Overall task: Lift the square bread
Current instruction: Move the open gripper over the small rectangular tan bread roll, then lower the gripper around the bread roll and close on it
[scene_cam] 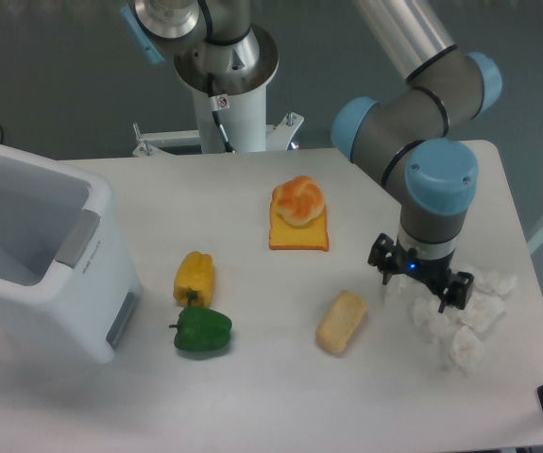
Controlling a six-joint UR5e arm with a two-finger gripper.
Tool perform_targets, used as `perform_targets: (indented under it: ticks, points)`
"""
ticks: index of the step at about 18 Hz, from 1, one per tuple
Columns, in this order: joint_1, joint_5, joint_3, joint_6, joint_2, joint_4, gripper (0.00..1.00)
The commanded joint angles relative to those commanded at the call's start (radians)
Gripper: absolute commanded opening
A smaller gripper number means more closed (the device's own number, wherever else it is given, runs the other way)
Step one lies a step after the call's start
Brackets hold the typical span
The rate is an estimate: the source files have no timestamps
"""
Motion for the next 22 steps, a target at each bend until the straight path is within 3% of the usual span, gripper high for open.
perform_targets:
  ticks: [6,17,22]
  points:
    - [-0.045,-0.006,-0.042,-0.038,-0.009,0.000,1.00]
    - [-0.054,0.000,-0.052,-0.061,-0.054,-0.001,1.00]
    - [-0.058,0.000,-0.097,-0.071,-0.052,0.002,1.00]
